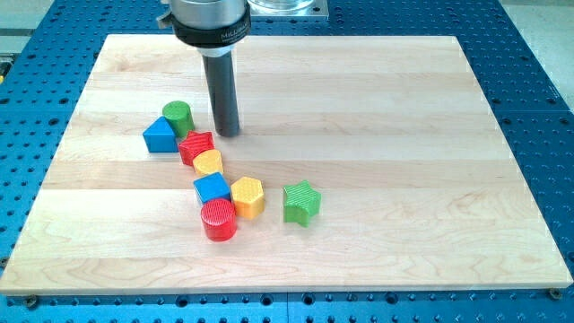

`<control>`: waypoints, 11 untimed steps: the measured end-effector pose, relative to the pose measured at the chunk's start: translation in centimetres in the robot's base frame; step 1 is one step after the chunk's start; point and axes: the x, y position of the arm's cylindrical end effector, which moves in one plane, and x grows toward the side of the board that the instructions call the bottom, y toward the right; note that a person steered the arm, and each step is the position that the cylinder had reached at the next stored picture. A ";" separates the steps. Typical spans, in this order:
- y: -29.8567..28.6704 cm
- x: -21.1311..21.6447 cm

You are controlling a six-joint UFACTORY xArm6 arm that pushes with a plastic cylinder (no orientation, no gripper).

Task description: Drag the green circle to the center left

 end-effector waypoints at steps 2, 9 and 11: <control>-3.8 0.0; -13.7 -4.3; -20.0 3.3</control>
